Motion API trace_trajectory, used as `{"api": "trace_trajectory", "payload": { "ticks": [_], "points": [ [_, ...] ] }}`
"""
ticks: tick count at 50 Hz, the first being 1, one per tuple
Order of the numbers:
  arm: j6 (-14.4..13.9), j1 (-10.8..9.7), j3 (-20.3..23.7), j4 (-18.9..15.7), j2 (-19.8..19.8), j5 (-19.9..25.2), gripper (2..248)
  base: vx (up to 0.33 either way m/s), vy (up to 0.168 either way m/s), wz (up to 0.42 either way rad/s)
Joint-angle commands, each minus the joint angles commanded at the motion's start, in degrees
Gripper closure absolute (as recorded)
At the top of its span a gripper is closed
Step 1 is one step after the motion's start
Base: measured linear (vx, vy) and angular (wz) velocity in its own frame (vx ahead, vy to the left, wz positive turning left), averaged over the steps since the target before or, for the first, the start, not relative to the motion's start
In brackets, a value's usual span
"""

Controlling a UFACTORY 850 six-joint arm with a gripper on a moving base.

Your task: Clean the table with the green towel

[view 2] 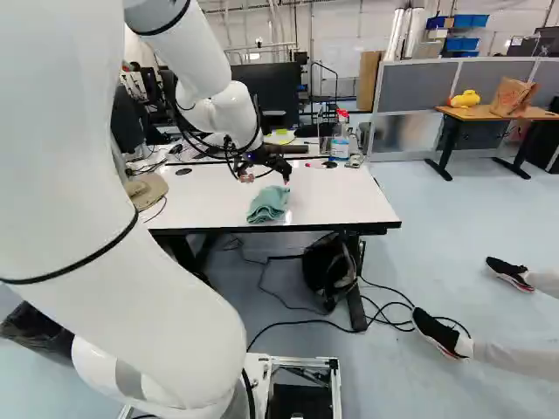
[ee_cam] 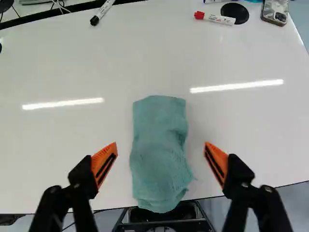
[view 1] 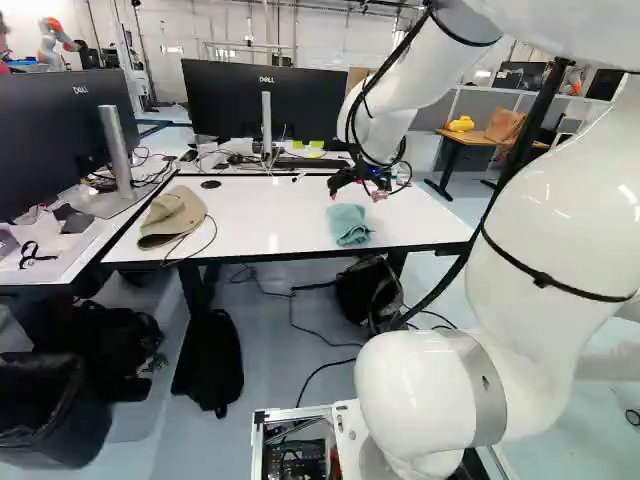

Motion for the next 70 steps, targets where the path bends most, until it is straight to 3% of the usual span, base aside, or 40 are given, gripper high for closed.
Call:
{"api": "trace_trajectory", "payload": {
  "ticks": [30, 56, 70],
  "points": [
    [0.0, 0.2, 0.0, 0.0, 0.0, 0.0, 3, 0.000, 0.000, 0.000],
    [0.0, 5.0, 0.7, 0.0, 0.7, 0.0, 3, 0.000, 0.000, 0.000],
    [0.0, 5.1, 1.0, 0.0, 0.8, 0.3, 3, 0.000, 0.000, 0.000]
  ]
}}
